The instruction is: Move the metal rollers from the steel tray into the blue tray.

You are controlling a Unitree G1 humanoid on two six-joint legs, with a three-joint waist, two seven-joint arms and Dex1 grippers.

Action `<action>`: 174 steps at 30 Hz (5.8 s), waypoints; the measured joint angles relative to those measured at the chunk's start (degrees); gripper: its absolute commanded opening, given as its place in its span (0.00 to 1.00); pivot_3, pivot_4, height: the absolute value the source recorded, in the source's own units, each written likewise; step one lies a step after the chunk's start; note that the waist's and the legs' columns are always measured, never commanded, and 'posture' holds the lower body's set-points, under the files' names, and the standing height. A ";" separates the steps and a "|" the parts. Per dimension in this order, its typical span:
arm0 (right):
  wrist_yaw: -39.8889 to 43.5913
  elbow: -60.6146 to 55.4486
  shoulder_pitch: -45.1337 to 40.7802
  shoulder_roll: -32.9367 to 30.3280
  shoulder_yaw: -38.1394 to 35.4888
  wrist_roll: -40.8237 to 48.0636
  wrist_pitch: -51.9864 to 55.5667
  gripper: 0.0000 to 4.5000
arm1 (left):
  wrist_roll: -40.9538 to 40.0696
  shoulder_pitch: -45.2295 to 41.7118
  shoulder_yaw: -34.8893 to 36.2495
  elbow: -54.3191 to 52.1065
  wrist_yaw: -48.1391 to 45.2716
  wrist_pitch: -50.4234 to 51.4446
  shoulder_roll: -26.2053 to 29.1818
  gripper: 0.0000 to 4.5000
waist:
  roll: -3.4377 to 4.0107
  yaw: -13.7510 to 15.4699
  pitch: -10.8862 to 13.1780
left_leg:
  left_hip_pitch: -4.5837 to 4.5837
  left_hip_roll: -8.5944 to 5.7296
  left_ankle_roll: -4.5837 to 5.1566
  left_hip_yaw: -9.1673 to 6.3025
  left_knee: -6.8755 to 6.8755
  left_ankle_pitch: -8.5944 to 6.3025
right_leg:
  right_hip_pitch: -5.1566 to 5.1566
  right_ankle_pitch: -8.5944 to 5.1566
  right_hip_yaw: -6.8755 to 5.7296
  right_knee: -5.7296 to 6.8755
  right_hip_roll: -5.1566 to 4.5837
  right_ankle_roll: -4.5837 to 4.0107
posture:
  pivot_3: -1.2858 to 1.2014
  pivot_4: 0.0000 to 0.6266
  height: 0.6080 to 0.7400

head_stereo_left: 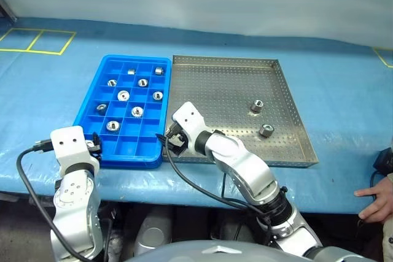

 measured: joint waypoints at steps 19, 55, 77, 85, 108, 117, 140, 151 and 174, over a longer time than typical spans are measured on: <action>-28.00 32.32 -15.47 6.78 -31.55 -4.69 -14.52 1.00 | -17.09 -1.86 -22.93 0.15 -24.05 -8.42 11.18 0.99 | 0.19 -4.34 0.09 | 0.00 -0.08 0.00 0.15 -0.12 0.02 | -0.07 0.30 0.08 -0.01 0.12 -0.08 | 0.60 0.24 1.00; -15.88 28.05 -17.42 8.44 -21.15 -0.96 -11.03 0.38 | -17.78 0.50 -24.90 0.89 -15.74 -11.63 9.83 1.00 | 0.50 -4.93 0.23 | 0.00 0.03 0.03 0.14 -0.17 0.02 | -0.13 0.30 0.12 0.00 0.13 -0.06 | 0.63 0.24 1.00; 1.13 25.09 -15.63 11.49 -3.62 0.15 -8.71 0.38 | -15.65 12.67 -15.24 -5.30 -8.65 -15.72 8.68 1.00 | 0.48 0.87 0.24 | -0.08 0.04 0.01 0.02 -0.16 0.02 | -0.12 -0.04 -0.04 -0.07 0.05 -0.08 | 0.69 0.24 1.00; 2.74 22.58 -12.04 10.63 -2.52 0.02 -6.65 0.54 | -15.83 12.20 -15.47 -5.30 -9.79 -15.72 9.96 1.00 | 0.48 0.82 0.23 | -0.07 0.03 0.01 0.03 -0.16 0.01 | -0.12 -0.05 -0.05 -0.07 0.05 -0.08 | 0.67 0.24 1.00; -8.45 -2.16 -1.21 1.18 -20.83 -1.79 5.02 1.00 | -20.91 -6.47 -22.57 4.69 -20.95 -11.00 16.65 1.00 | 0.49 -4.37 0.23 | -0.11 -0.10 0.01 0.11 -0.12 0.02 | -0.13 0.01 0.03 -0.07 0.07 -0.01 | 0.53 0.24 1.00; -14.69 -10.08 7.65 1.43 -26.07 -3.35 9.58 1.00 | -20.49 -17.93 -31.54 16.72 -25.72 -10.64 15.18 1.00 | 0.49 -8.88 0.22 | -0.05 -0.11 0.02 0.20 -0.11 0.02 | -0.14 0.13 0.17 -0.02 0.15 0.20 | 0.48 0.24 1.00; -17.45 15.59 3.02 6.54 -29.10 -2.27 -7.35 0.96 | -18.69 -15.07 -39.17 19.04 -28.58 -10.96 14.02 1.00 | 0.49 -12.07 0.22 | 0.22 0.00 0.27 0.74 -0.12 -0.11 | -0.13 0.28 0.87 0.00 0.08 0.41 | 0.49 0.24 1.00; -16.02 14.12 3.00 5.64 -26.30 -2.27 -4.51 0.42 | -18.40 -11.77 -38.54 16.85 -24.51 -9.74 12.77 1.00 | 0.49 -9.96 0.22 | 0.24 0.01 0.29 0.78 -0.12 -0.12 | -0.14 0.28 0.89 0.01 0.09 0.43 | 0.54 0.24 1.00; 1.40 21.68 -18.33 9.94 -6.01 -0.02 -8.13 0.42 | -9.07 6.30 -17.51 -3.50 -2.03 -12.45 7.28 1.00 | 0.43 1.22 0.25 | 0.05 -0.01 0.25 0.45 -0.20 -0.11 | -0.13 0.20 0.42 -0.14 0.03 0.36 | 0.74 0.24 1.00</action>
